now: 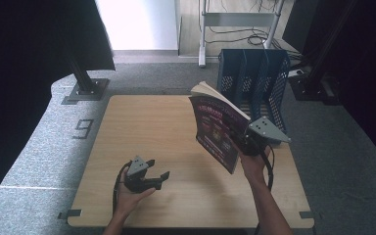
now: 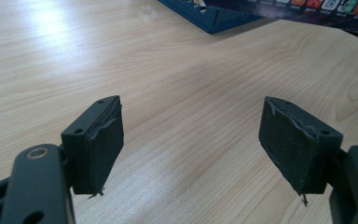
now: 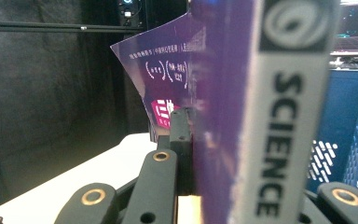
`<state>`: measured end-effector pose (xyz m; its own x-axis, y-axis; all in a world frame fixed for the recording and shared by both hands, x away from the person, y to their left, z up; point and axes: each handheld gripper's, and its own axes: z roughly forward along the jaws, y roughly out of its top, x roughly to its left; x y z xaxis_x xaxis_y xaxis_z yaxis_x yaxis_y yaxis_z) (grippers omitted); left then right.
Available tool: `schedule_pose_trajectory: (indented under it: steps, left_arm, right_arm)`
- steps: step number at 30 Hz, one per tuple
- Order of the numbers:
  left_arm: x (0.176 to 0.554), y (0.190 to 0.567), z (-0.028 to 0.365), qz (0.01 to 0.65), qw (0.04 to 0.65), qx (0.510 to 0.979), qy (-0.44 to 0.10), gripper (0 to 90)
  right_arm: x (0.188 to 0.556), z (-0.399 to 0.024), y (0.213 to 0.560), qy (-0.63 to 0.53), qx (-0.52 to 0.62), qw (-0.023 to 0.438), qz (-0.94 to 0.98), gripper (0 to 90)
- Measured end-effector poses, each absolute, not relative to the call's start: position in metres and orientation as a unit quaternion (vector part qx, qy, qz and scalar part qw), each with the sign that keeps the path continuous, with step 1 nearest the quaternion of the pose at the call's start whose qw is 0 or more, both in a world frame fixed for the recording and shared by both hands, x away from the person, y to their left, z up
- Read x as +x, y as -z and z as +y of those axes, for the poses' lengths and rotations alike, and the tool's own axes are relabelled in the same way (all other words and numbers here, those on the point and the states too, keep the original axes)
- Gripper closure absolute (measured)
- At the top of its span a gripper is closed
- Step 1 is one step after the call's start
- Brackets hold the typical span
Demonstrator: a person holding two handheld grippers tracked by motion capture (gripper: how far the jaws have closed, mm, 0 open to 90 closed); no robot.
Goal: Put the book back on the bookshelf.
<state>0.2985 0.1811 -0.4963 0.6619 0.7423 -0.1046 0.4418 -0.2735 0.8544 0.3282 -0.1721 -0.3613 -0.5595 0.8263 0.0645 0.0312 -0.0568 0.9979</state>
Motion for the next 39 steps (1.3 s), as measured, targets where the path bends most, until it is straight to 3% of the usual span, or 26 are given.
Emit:
schedule_pose_trajectory:
  steps: [39]
  left_arm:
    - [0.299, 0.495, 0.183, 0.384, 0.469, 0.779, -0.160, 23.0]
  right_arm:
    - [0.336, -0.190, 0.335, -0.638, 0.370, 0.339, 0.584, 81.3]
